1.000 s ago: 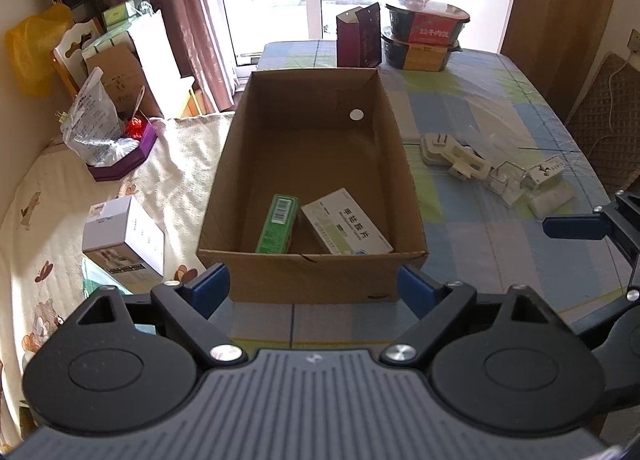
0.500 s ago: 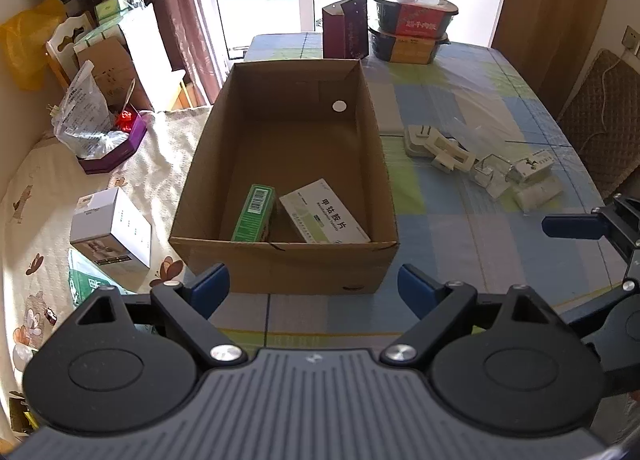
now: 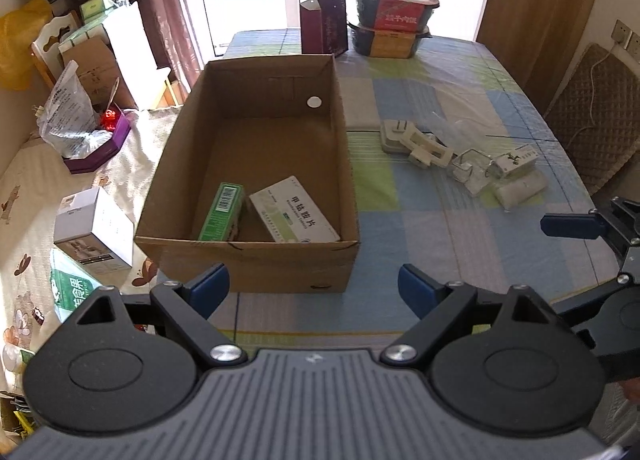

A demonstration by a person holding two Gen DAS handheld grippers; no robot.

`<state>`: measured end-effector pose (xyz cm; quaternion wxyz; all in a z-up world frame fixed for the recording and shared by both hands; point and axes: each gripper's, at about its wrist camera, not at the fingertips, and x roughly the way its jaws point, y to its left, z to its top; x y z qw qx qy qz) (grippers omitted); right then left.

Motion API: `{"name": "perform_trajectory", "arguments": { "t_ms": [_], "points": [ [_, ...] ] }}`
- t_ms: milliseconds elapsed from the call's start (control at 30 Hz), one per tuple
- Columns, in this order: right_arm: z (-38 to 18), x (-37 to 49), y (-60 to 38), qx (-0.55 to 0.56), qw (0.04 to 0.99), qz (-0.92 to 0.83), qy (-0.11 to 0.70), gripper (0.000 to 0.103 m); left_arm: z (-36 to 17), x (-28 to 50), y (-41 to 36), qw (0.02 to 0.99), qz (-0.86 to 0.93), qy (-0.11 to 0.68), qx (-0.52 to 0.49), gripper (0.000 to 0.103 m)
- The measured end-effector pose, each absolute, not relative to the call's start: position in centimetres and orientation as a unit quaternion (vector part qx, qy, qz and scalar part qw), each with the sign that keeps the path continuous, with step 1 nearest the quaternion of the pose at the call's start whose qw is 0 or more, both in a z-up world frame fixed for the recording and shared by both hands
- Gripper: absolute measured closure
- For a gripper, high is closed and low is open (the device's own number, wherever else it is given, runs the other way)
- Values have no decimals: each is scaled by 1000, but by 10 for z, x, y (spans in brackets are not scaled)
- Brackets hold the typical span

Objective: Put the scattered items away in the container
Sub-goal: 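Withdraw both tools from the cardboard box back toward the items, then grasp the white hair clip with the left tool while the right tool reaches the ointment box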

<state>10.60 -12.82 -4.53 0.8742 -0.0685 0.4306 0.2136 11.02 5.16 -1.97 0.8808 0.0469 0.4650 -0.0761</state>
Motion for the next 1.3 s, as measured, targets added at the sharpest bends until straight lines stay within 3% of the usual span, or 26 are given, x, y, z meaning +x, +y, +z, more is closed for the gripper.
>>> {"name": "perform_trajectory", "arguments": {
  "t_ms": [1300],
  "points": [
    [-88, 138, -280, 14, 877, 65, 475, 0, -67, 167, -68, 862, -131, 487, 54, 14]
  ]
}}
